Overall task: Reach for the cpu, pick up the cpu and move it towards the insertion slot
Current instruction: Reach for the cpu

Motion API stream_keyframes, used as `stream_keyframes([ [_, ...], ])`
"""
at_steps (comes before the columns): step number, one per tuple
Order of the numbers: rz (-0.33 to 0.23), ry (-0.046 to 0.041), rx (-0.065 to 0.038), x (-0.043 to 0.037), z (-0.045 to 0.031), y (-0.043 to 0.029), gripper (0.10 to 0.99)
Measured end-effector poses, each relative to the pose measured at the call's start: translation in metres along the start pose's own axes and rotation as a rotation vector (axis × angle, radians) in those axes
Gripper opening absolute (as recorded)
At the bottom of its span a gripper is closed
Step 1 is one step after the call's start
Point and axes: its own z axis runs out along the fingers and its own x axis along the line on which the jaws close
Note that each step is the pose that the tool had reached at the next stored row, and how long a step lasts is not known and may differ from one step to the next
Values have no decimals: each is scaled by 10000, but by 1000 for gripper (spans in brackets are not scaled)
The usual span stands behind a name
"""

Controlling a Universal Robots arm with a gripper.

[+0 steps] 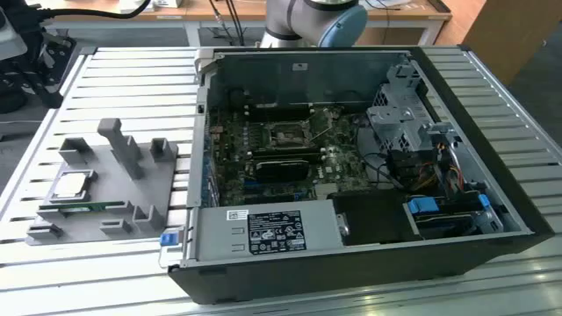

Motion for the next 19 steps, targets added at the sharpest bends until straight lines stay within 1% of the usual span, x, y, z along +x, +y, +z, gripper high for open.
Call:
stream_keyframes([
  [8, 0, 1, 0, 0, 0, 0, 106],
  [10, 1, 2, 2, 18, -1, 1, 106],
  [12, 0, 1, 1, 71, 0, 2, 106],
  [19, 0, 0, 0, 385, 2, -1, 106],
])
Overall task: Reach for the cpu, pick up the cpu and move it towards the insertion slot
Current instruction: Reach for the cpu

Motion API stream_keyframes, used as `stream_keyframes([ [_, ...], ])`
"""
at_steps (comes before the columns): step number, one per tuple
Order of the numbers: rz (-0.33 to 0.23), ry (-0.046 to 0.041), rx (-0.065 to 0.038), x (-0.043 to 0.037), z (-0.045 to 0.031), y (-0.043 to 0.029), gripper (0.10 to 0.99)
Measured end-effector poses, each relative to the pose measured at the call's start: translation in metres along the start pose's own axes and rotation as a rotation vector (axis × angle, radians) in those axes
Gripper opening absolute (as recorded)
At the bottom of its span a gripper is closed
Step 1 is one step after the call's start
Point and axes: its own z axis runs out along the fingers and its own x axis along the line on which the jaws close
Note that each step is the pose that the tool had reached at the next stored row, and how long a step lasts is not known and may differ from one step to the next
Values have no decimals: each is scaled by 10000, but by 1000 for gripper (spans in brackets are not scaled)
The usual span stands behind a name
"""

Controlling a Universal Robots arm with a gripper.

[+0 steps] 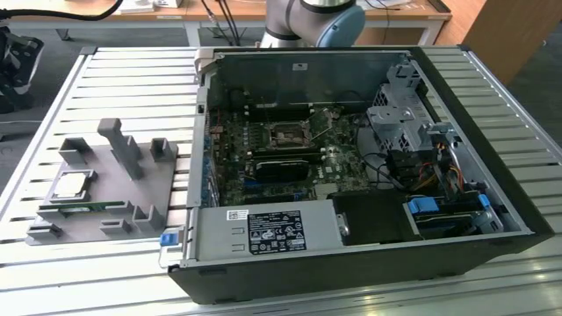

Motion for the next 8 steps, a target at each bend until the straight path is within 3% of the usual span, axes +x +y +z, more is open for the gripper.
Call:
stream_keyframes([
  [2, 0, 2, 1, 72, 3, -3, 106],
  [4, -1, -1, 2, 76, 16, -5, 114],
  [6, -3, 0, 3, 84, 40, -20, 231],
  [7, -2, 1, 4, 85, 58, -23, 231],
  [8, -3, 1, 4, 85, 75, -25, 290],
])
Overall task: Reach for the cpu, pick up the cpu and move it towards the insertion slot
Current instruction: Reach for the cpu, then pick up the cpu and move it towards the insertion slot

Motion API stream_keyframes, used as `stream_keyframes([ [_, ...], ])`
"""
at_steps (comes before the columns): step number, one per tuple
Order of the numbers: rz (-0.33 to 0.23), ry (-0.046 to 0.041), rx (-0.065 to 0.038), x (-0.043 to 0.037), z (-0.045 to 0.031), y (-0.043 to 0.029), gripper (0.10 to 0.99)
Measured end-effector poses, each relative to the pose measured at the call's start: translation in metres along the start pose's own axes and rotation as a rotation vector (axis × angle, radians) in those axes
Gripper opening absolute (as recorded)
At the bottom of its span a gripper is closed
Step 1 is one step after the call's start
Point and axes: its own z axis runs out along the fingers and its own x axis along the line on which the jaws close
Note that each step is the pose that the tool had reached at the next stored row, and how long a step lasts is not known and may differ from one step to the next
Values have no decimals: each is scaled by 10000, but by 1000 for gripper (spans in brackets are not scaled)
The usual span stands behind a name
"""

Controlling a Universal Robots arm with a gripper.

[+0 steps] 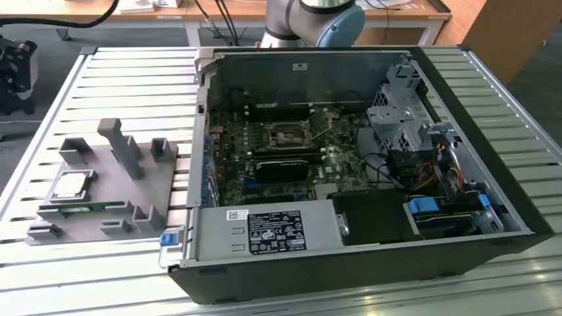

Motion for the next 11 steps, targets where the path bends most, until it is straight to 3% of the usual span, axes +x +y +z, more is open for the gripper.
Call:
stream_keyframes([
  [3, -5, 16, -1, 0, 55, -20, 467],
  [5, -6, 26, 0, 1, 90, -41, 467],
  [6, -7, 28, -1, 1, 108, -51, 584],
  [7, -8, 30, -1, 2, 125, -61, 584],
  [9, -12, 31, -1, 4, 162, -83, 702],
  [11, -12, 32, -1, 9, 197, -101, 702],
])
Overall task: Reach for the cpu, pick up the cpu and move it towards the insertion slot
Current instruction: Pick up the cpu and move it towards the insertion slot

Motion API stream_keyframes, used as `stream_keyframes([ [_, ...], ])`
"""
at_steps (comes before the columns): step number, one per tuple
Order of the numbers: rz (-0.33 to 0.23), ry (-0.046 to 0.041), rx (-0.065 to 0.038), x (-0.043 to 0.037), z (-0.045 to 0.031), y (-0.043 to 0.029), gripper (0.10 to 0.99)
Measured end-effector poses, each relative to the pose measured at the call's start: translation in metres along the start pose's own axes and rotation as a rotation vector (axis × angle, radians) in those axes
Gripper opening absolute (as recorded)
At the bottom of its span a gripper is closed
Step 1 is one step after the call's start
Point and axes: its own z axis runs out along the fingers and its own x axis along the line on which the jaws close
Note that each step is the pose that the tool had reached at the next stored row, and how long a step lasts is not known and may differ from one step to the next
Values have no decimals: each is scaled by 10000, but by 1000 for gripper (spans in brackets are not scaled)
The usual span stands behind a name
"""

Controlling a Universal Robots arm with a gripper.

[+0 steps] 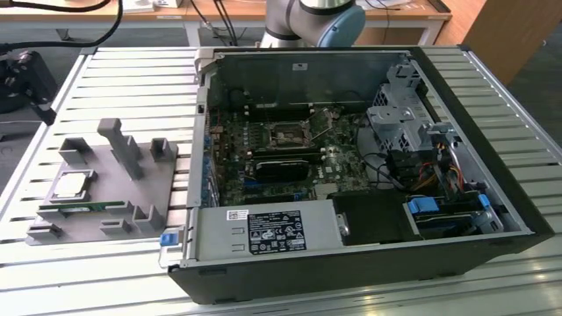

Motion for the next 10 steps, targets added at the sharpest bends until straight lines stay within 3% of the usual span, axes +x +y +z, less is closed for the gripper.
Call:
stream_keyframes([
  [3, 1, -1, 0, 10, 54, -22, 824],
  [10, 0, -1, 0, 18, 181, -49, 824],
])
